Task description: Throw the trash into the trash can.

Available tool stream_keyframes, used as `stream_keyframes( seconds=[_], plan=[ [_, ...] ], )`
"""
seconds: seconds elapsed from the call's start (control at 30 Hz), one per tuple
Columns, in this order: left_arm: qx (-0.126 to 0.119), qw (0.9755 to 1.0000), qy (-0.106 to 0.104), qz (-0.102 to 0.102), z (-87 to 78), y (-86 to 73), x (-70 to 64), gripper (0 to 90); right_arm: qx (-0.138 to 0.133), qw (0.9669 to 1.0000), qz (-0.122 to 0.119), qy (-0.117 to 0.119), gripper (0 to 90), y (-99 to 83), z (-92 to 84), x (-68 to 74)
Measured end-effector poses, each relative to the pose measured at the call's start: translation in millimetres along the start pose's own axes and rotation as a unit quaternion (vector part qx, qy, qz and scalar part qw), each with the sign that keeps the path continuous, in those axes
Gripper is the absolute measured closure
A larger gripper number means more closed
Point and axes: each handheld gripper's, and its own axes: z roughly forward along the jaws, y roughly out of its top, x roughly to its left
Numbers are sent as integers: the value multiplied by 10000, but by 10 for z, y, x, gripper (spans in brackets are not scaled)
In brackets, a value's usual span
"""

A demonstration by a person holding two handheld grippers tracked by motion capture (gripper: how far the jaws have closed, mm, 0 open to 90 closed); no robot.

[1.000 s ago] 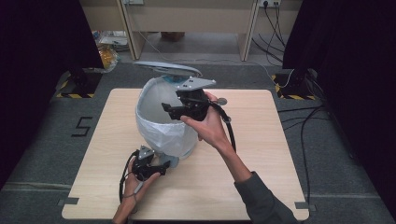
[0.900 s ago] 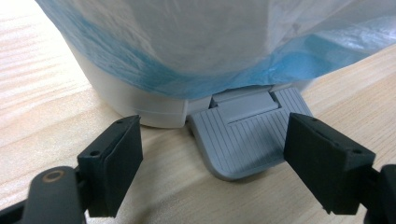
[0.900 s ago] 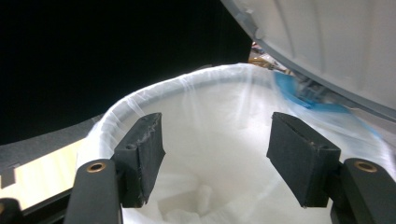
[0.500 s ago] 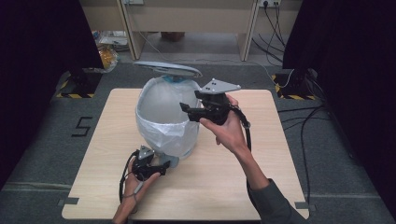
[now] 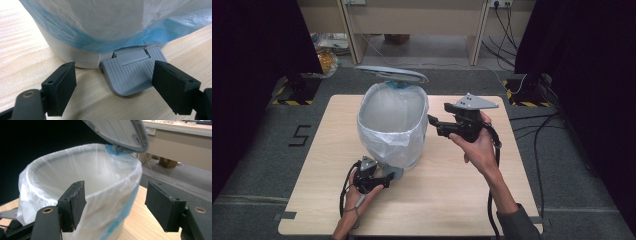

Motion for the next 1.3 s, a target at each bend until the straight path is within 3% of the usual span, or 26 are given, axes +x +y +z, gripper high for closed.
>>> stream_keyframes(
  seconds=[0.63,0.9,1.3],
  plan=[
    [-6,10000,-4,-9,2,0,1,187,48,9987,241,-446,318,-533,-289,-297],
    [-10,10000,-2,-10,3,-1,1,187,104,9978,242,-602,313,-799,-414,-310],
    [6,10000,1,6,1,0,3,187,142,9969,347,-694,263,-1133,-442,-318]
  ],
)
